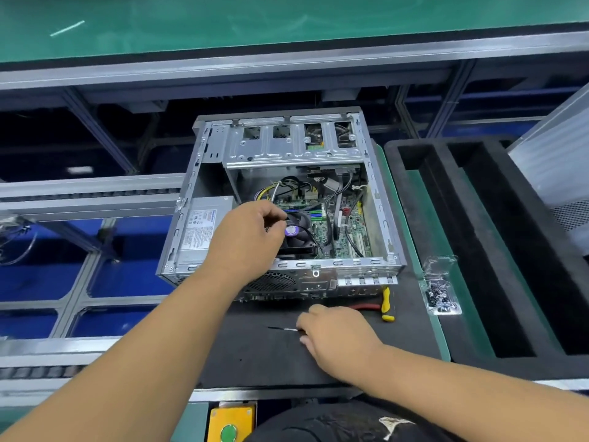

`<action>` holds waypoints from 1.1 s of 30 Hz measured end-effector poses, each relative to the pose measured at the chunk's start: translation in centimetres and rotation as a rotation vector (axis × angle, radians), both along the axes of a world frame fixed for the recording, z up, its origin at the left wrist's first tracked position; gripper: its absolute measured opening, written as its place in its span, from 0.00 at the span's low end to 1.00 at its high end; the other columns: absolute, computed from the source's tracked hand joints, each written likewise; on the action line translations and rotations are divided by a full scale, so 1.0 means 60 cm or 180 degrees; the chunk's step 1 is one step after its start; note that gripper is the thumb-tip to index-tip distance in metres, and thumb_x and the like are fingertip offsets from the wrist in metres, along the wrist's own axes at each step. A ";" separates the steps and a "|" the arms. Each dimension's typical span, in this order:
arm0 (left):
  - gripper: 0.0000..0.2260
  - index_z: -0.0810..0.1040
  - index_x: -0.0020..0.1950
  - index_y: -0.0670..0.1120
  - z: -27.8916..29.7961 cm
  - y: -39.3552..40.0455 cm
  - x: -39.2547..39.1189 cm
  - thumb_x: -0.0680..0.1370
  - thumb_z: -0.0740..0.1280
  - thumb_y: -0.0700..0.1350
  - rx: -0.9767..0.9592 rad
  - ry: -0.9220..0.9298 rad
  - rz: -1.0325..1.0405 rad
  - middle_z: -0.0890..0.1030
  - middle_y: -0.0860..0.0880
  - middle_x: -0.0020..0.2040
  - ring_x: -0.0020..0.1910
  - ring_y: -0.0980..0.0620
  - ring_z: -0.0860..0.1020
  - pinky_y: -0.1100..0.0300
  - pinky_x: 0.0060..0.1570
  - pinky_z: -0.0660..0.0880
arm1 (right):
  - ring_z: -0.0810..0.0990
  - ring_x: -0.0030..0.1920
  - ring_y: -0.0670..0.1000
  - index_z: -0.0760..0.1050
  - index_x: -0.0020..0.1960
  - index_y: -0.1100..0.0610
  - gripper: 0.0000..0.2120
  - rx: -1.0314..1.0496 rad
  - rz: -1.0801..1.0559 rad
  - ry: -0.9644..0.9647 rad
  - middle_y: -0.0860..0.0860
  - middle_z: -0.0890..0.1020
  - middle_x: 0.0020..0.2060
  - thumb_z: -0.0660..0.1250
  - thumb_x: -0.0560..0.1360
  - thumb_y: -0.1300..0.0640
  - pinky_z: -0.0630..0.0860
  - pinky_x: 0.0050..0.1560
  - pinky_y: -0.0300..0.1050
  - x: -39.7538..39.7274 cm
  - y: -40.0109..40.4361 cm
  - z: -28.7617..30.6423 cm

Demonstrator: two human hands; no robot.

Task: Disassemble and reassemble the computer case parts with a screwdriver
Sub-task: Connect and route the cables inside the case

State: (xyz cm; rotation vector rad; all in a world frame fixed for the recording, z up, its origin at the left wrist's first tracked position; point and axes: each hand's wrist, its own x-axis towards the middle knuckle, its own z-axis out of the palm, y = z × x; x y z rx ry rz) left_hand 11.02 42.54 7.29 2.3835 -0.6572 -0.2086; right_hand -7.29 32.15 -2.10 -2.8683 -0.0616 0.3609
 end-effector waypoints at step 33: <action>0.09 0.81 0.48 0.63 0.011 0.009 0.015 0.80 0.63 0.50 -0.1317 0.0652 0.0388 0.85 0.57 0.40 0.26 0.55 0.75 0.63 0.25 0.72 | 0.75 0.37 0.48 0.68 0.49 0.45 0.02 0.1547 0.0065 0.0189 0.45 0.80 0.35 0.62 0.78 0.49 0.73 0.40 0.46 0.049 -0.001 0.073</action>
